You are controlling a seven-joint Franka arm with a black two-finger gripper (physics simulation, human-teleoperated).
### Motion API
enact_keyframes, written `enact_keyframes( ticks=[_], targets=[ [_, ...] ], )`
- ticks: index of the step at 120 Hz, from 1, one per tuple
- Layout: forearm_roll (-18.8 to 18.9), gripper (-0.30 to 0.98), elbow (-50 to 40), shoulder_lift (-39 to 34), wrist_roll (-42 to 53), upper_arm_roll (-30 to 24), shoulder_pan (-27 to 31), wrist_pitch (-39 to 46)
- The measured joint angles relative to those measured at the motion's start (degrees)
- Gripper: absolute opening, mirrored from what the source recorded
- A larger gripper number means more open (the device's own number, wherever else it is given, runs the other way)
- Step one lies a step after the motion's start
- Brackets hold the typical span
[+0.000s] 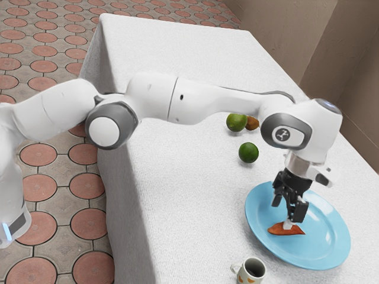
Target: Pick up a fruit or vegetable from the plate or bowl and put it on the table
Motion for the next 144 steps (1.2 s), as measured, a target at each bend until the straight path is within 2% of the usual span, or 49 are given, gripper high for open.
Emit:
enact_keyframes(
  ticks=[12, 27, 108, 144],
  targets=[
    [2.58, 0.69, -0.06, 0.46, -2.39, -0.41, -0.77, 0.25],
    [3.97, 0.69, -0.23, 0.54, -4.68, -0.3, -0.64, 0.43],
    [5.07, 0.69, -0.33, 2.19, -10.98, -1.13, -1.54, 2.63],
    [9.7, 0.69, -0.33, 2.67, -9.98, -2.11, -1.7, 4.43]
  ],
)
